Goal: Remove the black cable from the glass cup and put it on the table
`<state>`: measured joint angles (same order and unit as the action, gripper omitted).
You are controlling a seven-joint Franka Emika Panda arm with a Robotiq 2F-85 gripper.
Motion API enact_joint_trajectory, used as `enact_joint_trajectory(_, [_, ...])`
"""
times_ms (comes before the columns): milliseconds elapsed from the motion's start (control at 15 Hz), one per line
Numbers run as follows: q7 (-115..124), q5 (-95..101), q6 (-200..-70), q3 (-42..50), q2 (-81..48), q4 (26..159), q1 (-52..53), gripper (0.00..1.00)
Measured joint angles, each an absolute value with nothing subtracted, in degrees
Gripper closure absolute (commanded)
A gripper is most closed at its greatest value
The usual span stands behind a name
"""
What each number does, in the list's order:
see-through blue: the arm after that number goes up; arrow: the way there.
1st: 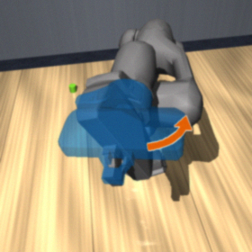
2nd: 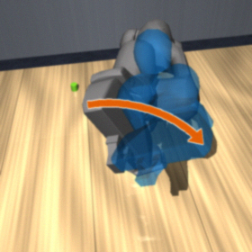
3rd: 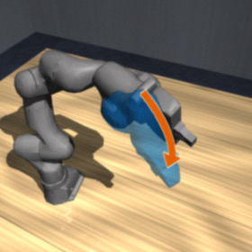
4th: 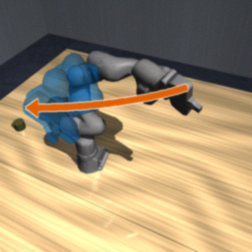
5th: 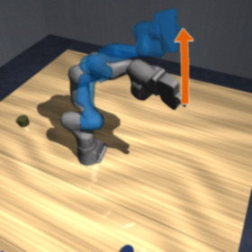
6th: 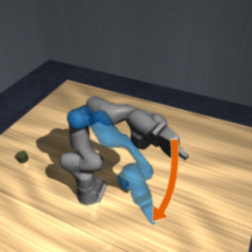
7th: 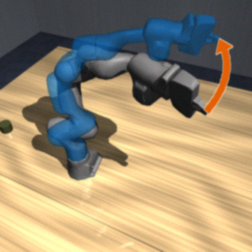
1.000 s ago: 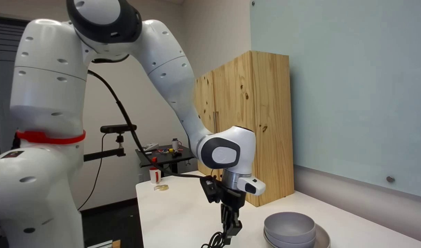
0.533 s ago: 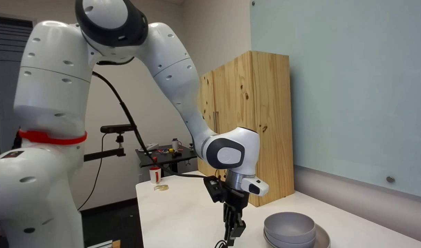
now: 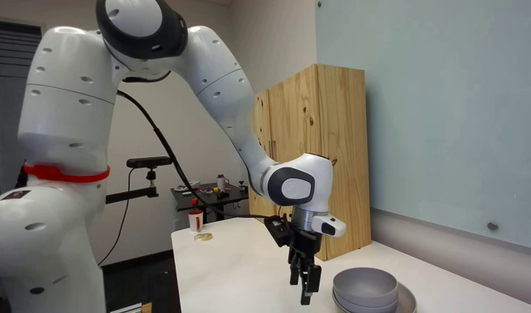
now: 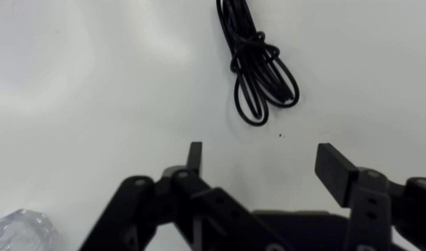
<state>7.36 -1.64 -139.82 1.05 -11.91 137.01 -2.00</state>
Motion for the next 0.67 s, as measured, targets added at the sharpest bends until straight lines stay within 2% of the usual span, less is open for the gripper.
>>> enact_joint_trajectory(333, [18.9, 14.25, -148.66, 4.28, -7.71, 135.41, 0.34, 0.0])
enact_joint_trajectory(667, [23.21, 17.32, -148.18, 4.79, -0.98, 135.96, 0.24, 0.0])
